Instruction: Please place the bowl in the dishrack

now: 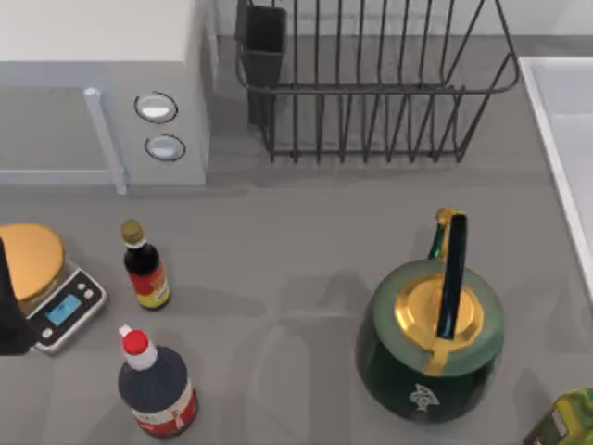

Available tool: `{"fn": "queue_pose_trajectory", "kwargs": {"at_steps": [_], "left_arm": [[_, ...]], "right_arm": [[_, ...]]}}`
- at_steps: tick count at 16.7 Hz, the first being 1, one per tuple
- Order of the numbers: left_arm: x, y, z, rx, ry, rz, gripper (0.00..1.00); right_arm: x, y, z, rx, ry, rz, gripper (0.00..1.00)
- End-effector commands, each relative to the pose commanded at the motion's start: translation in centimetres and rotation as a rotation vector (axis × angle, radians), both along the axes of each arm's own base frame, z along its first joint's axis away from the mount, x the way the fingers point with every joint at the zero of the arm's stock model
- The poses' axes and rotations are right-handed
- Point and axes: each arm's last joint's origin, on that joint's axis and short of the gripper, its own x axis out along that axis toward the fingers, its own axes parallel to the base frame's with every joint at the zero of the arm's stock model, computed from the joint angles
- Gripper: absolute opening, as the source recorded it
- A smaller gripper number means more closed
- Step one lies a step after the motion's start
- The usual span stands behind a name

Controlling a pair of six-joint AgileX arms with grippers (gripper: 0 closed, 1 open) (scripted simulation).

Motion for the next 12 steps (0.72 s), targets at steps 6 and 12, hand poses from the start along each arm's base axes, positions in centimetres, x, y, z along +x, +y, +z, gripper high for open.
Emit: {"fn": "queue_pose_trajectory", "kwargs": {"at_steps": [6, 12], "left_arm": [[0.0, 0.0, 0.0, 0.0, 0.0, 0.0, 1.0], [0.0, 0.0, 0.0, 0.0, 0.0, 0.0, 1.0]], "right_arm": [[0.1, -0.4, 1.7, -0.043, 0.102, -0.029, 1.0], [2.8, -2.7, 6.4, -0.135, 0.54, -0.127, 1.0]]}}
